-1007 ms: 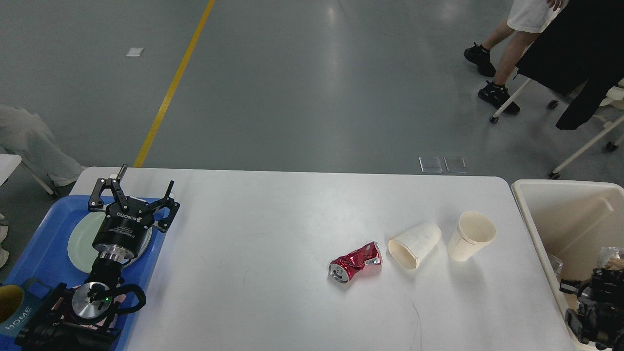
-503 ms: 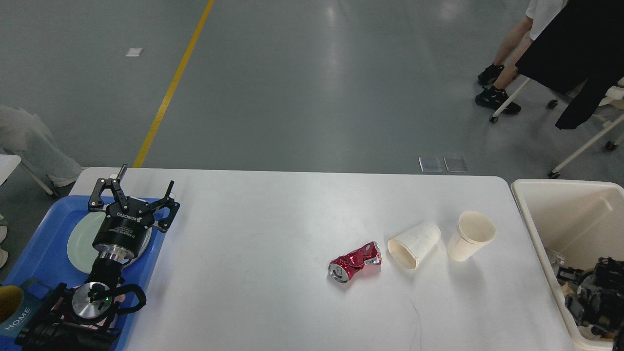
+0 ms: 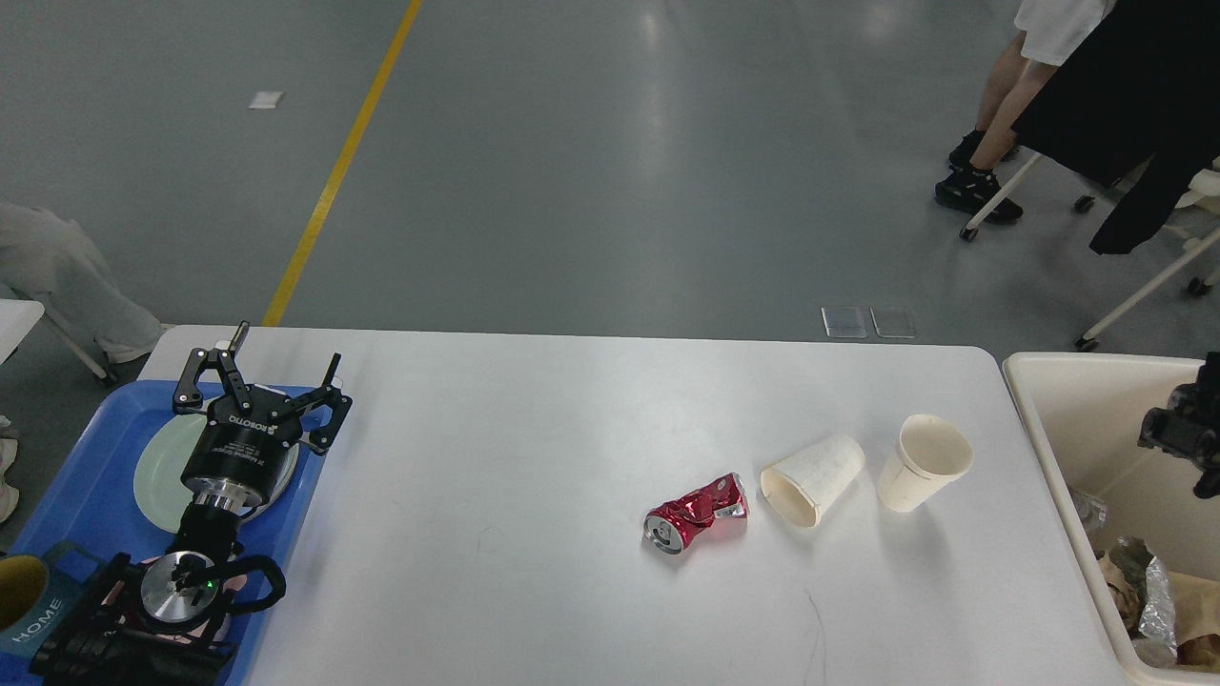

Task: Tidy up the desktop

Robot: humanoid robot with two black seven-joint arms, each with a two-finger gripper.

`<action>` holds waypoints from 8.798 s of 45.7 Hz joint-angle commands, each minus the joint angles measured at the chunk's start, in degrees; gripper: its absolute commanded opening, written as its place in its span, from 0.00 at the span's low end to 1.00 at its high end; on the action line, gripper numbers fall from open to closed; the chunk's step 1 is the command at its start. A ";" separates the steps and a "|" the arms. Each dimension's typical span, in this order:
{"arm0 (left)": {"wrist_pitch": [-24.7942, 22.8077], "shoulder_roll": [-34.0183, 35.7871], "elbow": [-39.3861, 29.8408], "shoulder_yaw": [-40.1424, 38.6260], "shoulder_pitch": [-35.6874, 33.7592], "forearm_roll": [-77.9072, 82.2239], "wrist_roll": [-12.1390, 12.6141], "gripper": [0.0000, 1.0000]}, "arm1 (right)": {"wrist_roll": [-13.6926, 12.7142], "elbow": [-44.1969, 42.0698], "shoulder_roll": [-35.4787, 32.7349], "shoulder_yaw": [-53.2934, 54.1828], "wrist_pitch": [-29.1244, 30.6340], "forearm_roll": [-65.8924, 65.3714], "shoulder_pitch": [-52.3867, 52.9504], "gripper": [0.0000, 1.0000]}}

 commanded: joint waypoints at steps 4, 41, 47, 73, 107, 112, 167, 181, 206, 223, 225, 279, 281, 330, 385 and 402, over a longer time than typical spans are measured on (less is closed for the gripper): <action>0.00 0.06 0.00 0.00 0.00 0.00 -0.06 0.97 | -0.67 18.17 -0.45 -8.87 5.93 2.46 20.36 1.00; 0.00 -0.03 0.00 0.00 0.00 0.00 -0.06 0.97 | 32.73 54.04 13.96 -17.76 26.58 -1.30 64.15 1.00; 0.00 -0.03 0.00 0.00 0.00 0.00 0.02 0.97 | 32.12 57.21 13.96 -18.02 26.93 -6.50 65.21 0.99; 0.00 -0.03 0.00 0.00 0.00 0.00 0.02 0.97 | 30.80 49.66 13.43 -19.69 12.17 -4.04 51.86 1.00; 0.00 -0.03 0.00 0.00 0.00 0.00 0.02 0.97 | 29.92 14.77 22.57 -13.45 7.60 -2.11 14.94 1.00; 0.00 -0.03 0.00 0.00 0.00 0.00 0.02 0.97 | 29.04 12.31 22.57 -13.19 7.42 -2.11 12.48 1.00; -0.09 -0.03 0.00 0.00 0.00 0.00 0.02 0.97 | 23.24 12.65 23.89 -12.57 5.22 -2.19 8.78 0.00; 0.00 -0.03 0.00 0.00 0.00 0.00 0.02 0.97 | 23.15 15.73 21.43 -12.22 5.49 -1.93 11.68 0.00; -0.09 -0.03 0.00 0.00 0.00 0.00 0.02 0.97 | 23.33 45.51 17.21 -19.77 14.80 5.36 44.62 0.00; -0.09 -0.03 0.00 0.00 0.00 0.00 0.02 0.97 | 23.94 56.77 14.23 -23.56 23.95 7.03 62.04 0.00; -0.09 -0.03 0.00 0.00 0.00 0.00 0.02 0.97 | 23.94 56.69 14.14 -23.73 23.68 7.03 62.04 0.00; 0.00 -0.03 0.00 0.00 0.00 0.00 -0.06 0.97 | 23.50 -23.02 5.25 3.69 -7.68 4.05 -33.13 0.00; 0.00 -0.03 0.00 0.00 0.00 0.00 -0.06 0.97 | 23.50 -25.74 7.18 3.95 -8.92 4.13 -35.42 0.00; 0.00 -0.03 0.00 0.00 0.00 0.00 0.02 0.97 | 23.59 -28.23 6.50 8.26 -15.08 4.49 -33.77 1.00; -0.09 -0.03 0.00 0.00 0.00 0.00 0.02 0.97 | 20.34 20.47 -2.48 -16.96 10.13 -1.93 19.05 1.00; -0.09 -0.03 0.00 0.00 0.00 0.00 0.02 0.97 | 20.43 38.65 12.46 -20.05 31.41 -1.23 48.23 1.00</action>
